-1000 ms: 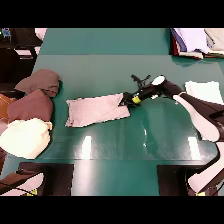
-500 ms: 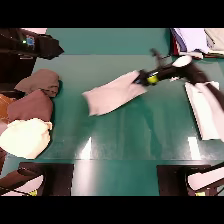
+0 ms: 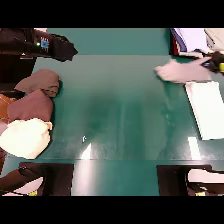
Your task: Fold the shirts.
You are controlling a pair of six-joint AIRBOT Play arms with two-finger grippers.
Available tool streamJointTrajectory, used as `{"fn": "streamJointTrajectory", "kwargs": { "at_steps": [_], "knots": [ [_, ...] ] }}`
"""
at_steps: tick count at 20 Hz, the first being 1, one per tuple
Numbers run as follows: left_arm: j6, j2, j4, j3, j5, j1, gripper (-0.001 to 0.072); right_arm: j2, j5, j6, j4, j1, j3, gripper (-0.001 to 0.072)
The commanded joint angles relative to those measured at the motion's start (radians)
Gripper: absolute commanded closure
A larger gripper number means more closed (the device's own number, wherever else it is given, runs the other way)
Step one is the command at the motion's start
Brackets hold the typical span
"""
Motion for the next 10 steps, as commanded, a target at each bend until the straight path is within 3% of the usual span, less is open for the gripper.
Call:
{"fn": "streamJointTrajectory", "kwargs": {
  "at_steps": [1,7,10],
  "knots": [
    [-0.009,0.000,-0.012,0.000,0.017,-0.016,0.0682,0.018,-0.024,0.003,-0.003,-0.135,0.001,0.0699],
    [-0.008,0.000,-0.013,0.000,0.029,-0.016,0.0682,0.037,-0.080,-0.016,0.182,-0.193,0.002,0.0699],
    [-0.008,0.000,-0.013,0.000,0.027,-0.016,0.0682,0.089,-0.106,-0.019,0.164,-0.193,0.002,0.0699]
  ]
}}
